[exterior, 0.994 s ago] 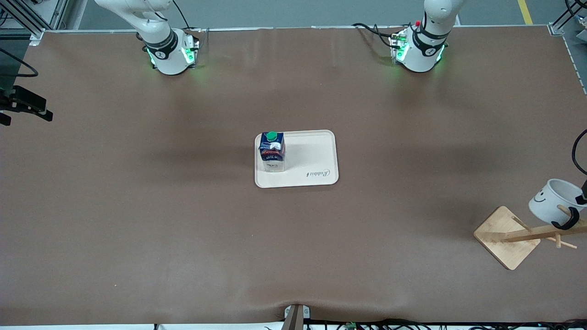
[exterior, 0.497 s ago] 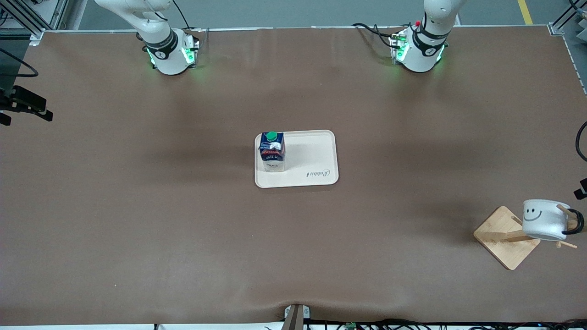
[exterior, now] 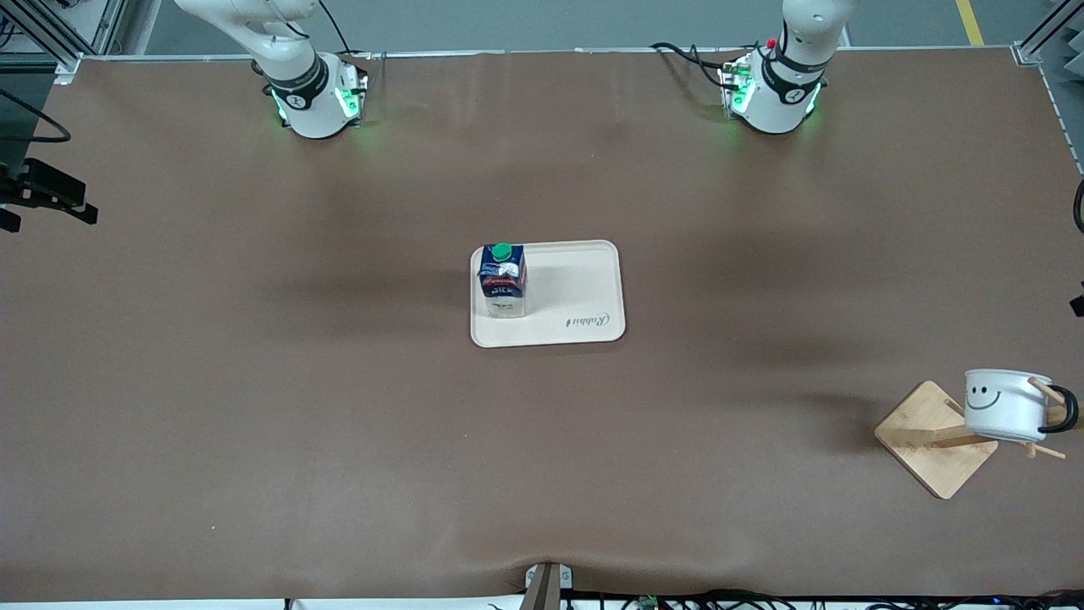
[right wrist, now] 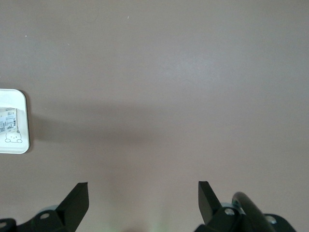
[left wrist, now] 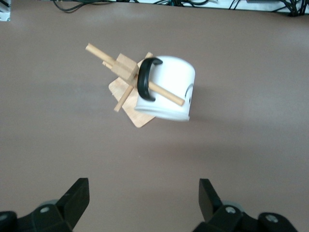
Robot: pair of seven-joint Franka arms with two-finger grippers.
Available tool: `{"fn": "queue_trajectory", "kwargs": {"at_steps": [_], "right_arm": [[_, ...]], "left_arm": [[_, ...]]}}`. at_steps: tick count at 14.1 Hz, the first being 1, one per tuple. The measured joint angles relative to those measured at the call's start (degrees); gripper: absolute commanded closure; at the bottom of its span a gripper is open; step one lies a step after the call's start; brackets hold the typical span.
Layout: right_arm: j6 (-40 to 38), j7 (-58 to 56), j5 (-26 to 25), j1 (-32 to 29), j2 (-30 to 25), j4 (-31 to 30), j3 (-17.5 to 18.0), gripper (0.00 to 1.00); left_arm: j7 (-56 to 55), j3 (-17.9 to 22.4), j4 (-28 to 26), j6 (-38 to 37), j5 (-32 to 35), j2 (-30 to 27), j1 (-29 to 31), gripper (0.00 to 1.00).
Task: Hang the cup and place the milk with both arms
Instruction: 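Open the left gripper and raise it away from the hung mug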
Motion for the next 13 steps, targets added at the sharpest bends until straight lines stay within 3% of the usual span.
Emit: {"fn": "queue_trajectory", "kwargs": {"at_steps": [9, 11, 13], "right_arm": [[0.0, 0.0, 0.0, 0.0, 0.0, 0.0, 0.0, 0.00], [0.0, 0.0, 0.0, 0.0, 0.0, 0.0, 0.0, 0.00], [0.0, 0.0, 0.0, 0.0, 0.0, 0.0, 0.0, 0.00]], "left_arm": [[-0.1, -3.0, 0.1, -7.9, -0.1, -5.2, -1.0, 0.00], [-1.1, 1.3, 0.2, -8.9, -0.1, -7.1, -7.4, 0.00], [-2.3, 10.8, 0.2, -12.0, -0.8, -9.9, -18.2, 0.00]]}}
